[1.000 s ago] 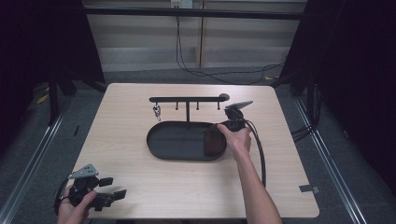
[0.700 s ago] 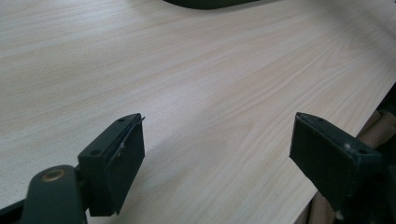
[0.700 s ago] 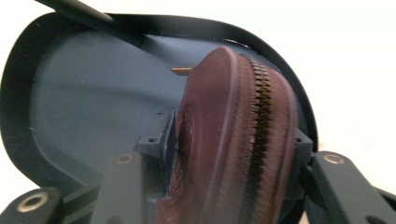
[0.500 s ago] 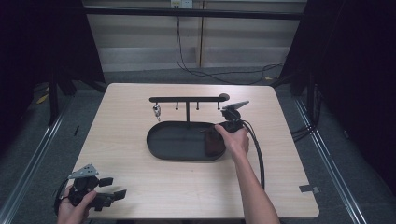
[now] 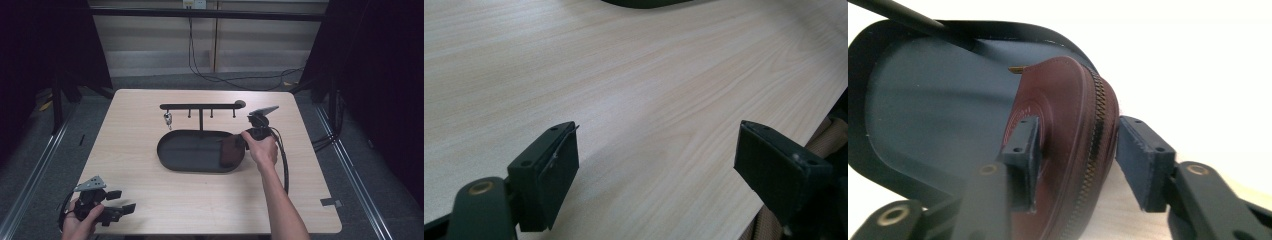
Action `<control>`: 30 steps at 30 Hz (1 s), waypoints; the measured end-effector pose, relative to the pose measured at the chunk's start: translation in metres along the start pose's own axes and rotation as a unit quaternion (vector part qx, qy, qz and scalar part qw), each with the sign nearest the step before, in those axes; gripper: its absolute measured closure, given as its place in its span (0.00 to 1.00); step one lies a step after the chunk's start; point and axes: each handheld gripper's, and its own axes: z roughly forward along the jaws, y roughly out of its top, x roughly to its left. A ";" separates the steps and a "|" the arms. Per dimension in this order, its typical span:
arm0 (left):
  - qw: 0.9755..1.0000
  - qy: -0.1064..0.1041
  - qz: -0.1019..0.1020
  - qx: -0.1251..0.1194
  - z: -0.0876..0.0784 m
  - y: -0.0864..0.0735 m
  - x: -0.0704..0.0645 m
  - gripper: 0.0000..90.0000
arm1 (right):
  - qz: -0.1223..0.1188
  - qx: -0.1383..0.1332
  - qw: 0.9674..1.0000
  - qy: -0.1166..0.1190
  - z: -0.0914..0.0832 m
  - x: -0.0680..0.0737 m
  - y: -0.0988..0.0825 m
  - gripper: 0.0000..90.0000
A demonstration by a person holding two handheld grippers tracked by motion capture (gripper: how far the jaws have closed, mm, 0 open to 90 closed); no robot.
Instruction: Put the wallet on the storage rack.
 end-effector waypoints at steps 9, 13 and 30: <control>1.000 0.000 0.000 -0.001 0.000 0.000 0.000 0.20 | -0.007 0.001 1.000 -0.003 0.013 0.008 -0.002 0.92; 1.000 0.000 0.003 0.000 -0.001 0.000 0.001 0.20 | -0.004 0.001 1.000 0.026 0.018 0.012 0.000 0.92; 1.000 0.008 -0.015 -0.004 0.001 0.000 0.004 0.20 | -0.037 -0.062 0.997 0.041 -0.007 -0.006 -0.021 0.66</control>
